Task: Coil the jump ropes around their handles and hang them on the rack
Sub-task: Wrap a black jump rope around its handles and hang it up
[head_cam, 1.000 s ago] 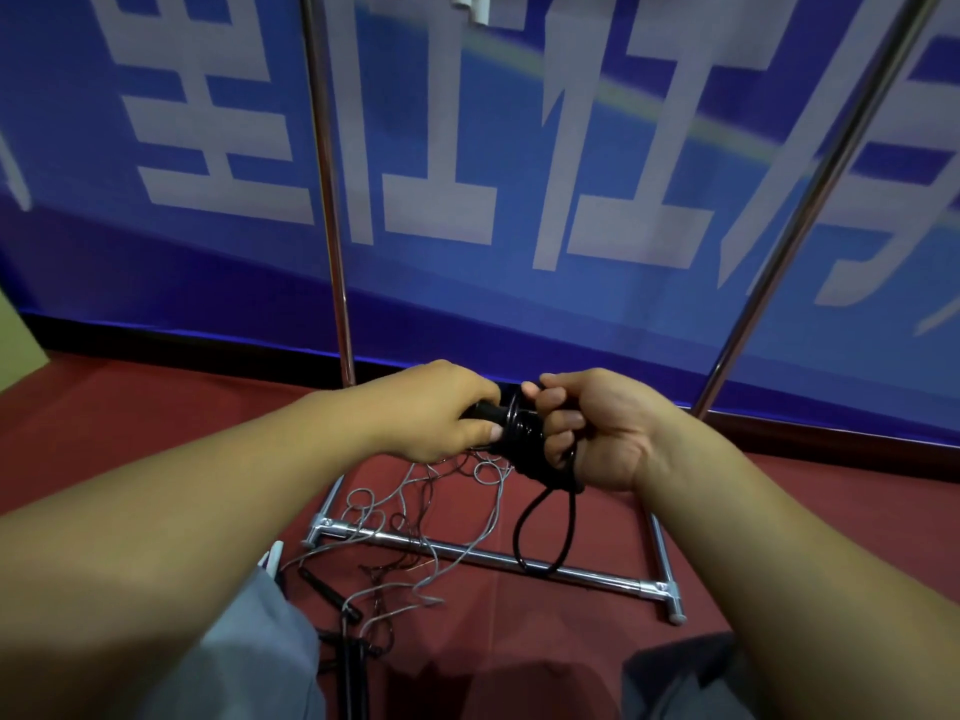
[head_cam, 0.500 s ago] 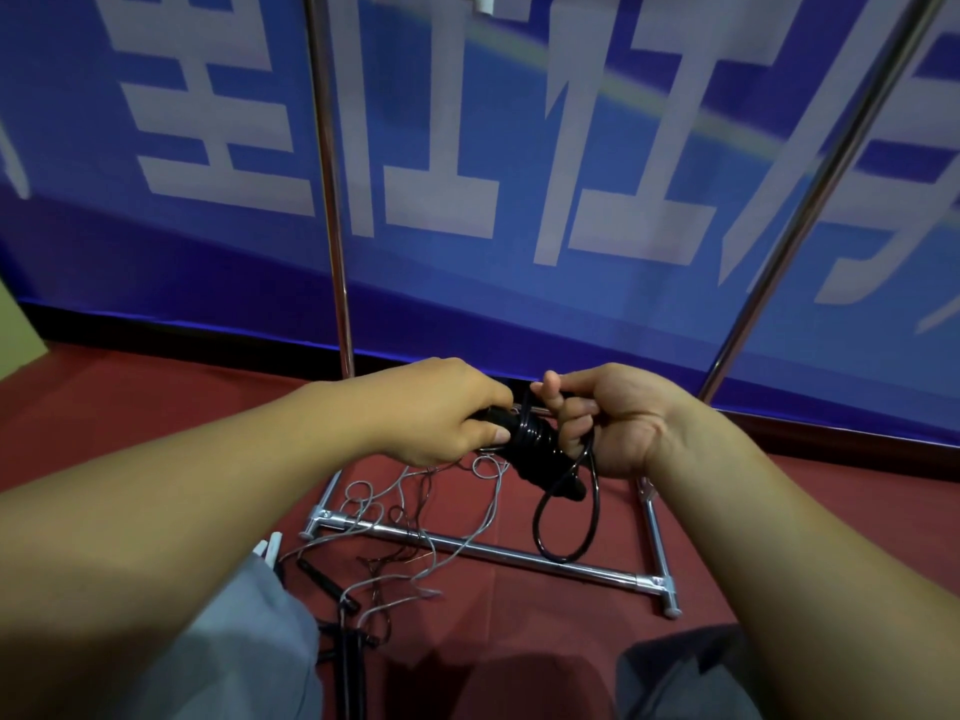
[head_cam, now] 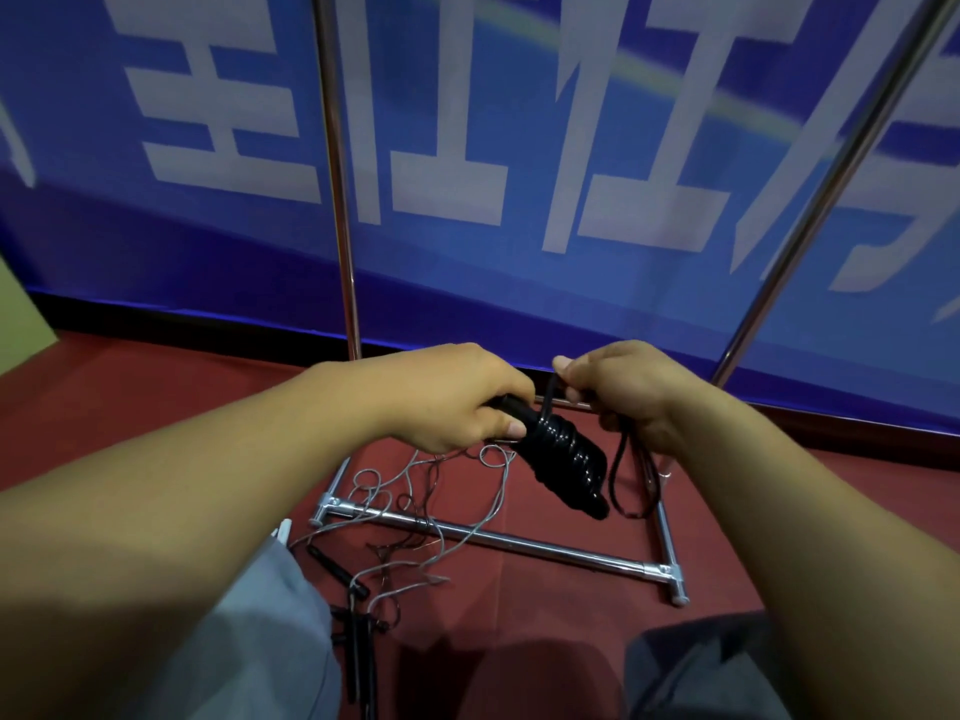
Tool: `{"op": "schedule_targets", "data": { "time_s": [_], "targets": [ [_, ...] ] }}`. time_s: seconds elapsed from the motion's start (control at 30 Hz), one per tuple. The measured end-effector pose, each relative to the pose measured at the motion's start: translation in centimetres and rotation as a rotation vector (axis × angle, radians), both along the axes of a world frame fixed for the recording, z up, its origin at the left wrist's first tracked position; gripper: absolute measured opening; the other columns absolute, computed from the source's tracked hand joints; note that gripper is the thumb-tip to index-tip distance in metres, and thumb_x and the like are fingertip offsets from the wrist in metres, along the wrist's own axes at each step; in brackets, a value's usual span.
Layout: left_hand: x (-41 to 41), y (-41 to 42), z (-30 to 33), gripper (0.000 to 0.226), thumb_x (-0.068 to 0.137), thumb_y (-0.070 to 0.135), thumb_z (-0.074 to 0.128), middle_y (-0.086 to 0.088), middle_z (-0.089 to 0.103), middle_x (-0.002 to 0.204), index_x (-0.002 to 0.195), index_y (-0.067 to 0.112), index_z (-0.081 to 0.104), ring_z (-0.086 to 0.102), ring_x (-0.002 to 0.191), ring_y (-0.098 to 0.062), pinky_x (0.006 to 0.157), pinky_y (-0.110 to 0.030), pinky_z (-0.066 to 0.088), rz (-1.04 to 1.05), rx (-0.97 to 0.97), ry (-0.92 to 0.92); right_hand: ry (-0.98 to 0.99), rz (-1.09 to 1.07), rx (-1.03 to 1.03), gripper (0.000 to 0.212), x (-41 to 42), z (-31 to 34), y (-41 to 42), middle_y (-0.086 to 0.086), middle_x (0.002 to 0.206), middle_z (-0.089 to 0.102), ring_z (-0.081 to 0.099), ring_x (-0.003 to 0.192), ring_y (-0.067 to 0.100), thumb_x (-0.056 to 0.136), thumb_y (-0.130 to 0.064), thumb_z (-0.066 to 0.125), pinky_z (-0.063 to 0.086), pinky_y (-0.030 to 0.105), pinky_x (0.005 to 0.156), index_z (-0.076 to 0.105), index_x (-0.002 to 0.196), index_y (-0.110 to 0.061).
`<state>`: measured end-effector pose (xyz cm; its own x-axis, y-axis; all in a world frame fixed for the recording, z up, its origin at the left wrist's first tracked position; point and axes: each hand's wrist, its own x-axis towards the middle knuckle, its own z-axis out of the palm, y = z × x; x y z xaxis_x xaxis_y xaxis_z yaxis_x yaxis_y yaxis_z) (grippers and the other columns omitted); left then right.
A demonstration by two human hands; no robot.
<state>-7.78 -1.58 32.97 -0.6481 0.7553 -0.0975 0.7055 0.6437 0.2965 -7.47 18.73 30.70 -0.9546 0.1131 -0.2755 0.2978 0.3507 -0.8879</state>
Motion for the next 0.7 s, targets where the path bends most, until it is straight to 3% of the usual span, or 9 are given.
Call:
{"op": "schedule_targets", "data": {
  "time_s": [0.1, 0.23, 0.4, 0.5, 0.6, 0.7],
  "targets": [
    [0.4, 0.3, -0.1, 0.008, 0.098, 0.03, 0.06, 0.004, 0.061, 0.077, 0.097, 0.023, 0.063, 0.053, 0.066, -0.008, 0.063, -0.03, 0.041, -0.037, 0.031, -0.054, 0.103, 0.04, 0.118, 0.035, 0.0, -0.1, 0.1, -0.004, 0.053, 0.055, 0.035, 0.049, 0.012, 0.092, -0.033, 0.072, 0.03, 0.023, 0.046, 0.064, 0.064, -0.013],
    [0.4, 0.0, 0.0, 0.005, 0.098, 0.026, 0.061, 0.006, 0.06, 0.073, 0.093, 0.028, 0.062, 0.052, 0.061, -0.005, 0.058, -0.021, 0.04, -0.041, 0.132, -0.14, 0.147, 0.102, 0.179, 0.035, 0.0, -0.2, 0.3, 0.001, 0.062, 0.058, 0.041, 0.06, 0.018, 0.089, -0.039, 0.073, 0.035, 0.025, 0.052, 0.07, 0.075, -0.006],
    [0.6, -0.9, 0.7, 0.01, 0.098, 0.019, 0.061, 0.004, 0.06, 0.071, 0.092, 0.027, 0.064, 0.05, 0.058, -0.004, 0.056, -0.016, 0.038, -0.054, 0.281, -0.262, 0.138, 0.179, 0.05, 0.022, 0.1, 0.3, 0.2, 0.001, 0.063, 0.065, 0.05, 0.065, 0.022, 0.09, -0.036, 0.072, 0.039, 0.034, 0.062, 0.07, 0.084, -0.014],
    [0.7, -1.2, 0.8, 0.007, 0.098, 0.019, 0.062, -0.005, 0.063, 0.076, 0.098, 0.019, 0.068, 0.054, 0.066, -0.013, 0.063, -0.031, 0.044, -0.069, 0.371, -0.323, 0.138, 0.214, -0.024, 0.02, 0.0, 0.1, 0.2, 0.003, 0.064, 0.066, 0.054, 0.058, 0.019, 0.09, -0.032, 0.071, 0.044, 0.03, 0.058, 0.069, 0.088, -0.012],
    [0.7, -1.4, 0.7, 0.022, 0.095, 0.026, 0.061, -0.013, 0.064, 0.082, 0.104, 0.008, 0.069, 0.057, 0.072, -0.027, 0.069, -0.041, 0.048, -0.06, 0.48, -0.373, 0.154, 0.273, -0.06, 0.023, -0.1, 0.8, 0.4, 0.002, 0.067, 0.069, 0.062, 0.055, 0.012, 0.087, -0.035, 0.071, 0.051, 0.022, 0.052, 0.068, 0.087, -0.012],
    [0.6, -1.4, 0.8, 0.013, 0.095, 0.023, 0.062, 0.002, 0.061, 0.078, 0.1, 0.014, 0.069, 0.055, 0.073, -0.012, 0.07, -0.027, 0.045, -0.046, 0.635, -0.417, 0.122, 0.305, -0.121, 0.032, -0.3, 0.8, 1.0, 0.001, 0.069, 0.07, 0.064, 0.057, 0.01, 0.073, -0.042, 0.075, 0.05, 0.02, 0.051, 0.069, 0.084, -0.012]
  ]
}}
